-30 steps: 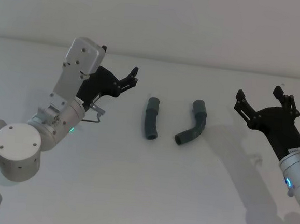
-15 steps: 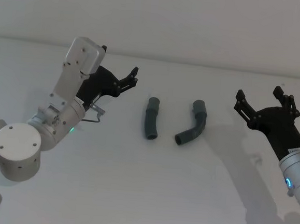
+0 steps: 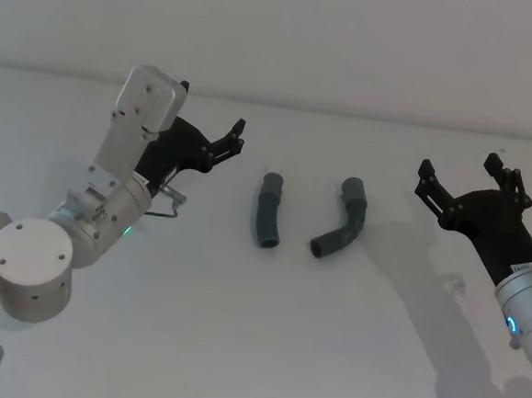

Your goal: Use both hands to pick up one end of the pipe from the table, align the ends, and insert them.

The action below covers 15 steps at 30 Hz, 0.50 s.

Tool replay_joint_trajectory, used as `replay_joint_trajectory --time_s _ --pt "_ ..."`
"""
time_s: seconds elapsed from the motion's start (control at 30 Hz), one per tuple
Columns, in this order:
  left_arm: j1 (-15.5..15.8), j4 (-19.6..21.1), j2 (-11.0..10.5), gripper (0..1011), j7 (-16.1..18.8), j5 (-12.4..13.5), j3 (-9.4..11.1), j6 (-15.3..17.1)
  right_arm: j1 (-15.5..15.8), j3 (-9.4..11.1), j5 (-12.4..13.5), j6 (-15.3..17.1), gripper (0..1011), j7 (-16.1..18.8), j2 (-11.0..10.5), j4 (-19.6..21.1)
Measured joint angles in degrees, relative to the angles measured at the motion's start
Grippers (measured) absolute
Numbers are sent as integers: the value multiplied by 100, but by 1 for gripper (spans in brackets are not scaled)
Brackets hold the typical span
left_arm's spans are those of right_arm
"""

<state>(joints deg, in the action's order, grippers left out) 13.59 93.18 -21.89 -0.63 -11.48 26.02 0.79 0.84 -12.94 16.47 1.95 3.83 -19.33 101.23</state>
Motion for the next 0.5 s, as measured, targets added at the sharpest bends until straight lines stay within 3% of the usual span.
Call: replay_joint_trajectory --time_s 0.5 --pt "0 0 0 1000 0 0 0 0 0 0 0 0 996 0 0 0"
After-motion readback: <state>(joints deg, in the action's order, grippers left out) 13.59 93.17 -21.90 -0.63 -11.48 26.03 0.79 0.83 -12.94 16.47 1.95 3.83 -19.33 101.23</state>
